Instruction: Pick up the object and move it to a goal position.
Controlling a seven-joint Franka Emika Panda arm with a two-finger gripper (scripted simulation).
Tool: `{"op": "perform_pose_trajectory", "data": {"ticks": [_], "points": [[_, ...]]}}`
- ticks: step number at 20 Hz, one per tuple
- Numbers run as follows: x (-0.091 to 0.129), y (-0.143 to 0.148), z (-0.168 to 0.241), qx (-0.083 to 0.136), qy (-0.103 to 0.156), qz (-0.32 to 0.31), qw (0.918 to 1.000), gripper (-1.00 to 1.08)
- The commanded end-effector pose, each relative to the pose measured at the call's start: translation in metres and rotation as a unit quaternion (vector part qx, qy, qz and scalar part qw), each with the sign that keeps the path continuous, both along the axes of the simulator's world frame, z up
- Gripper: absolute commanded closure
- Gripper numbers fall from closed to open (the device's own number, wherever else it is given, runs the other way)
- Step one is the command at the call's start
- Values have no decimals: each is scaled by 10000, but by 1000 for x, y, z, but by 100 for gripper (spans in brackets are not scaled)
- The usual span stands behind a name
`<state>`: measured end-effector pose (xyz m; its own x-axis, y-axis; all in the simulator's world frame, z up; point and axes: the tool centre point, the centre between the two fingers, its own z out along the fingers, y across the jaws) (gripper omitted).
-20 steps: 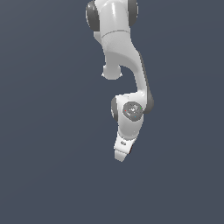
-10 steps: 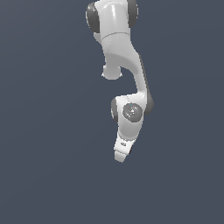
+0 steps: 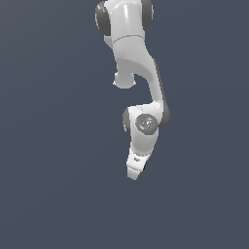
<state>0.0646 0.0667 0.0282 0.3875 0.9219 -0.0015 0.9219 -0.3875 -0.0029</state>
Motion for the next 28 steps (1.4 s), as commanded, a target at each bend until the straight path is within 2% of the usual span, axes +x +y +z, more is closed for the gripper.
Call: {"op": "perform_pose_trajectory", "data": {"ticks": [1,12,28], "points": [[-1,-3,5,0,-13,-3,10000,108],[-23,-37,55,-6,-14,-3,10000,108],[-85,-134,199,-1,-16,0,10000,108]]}}
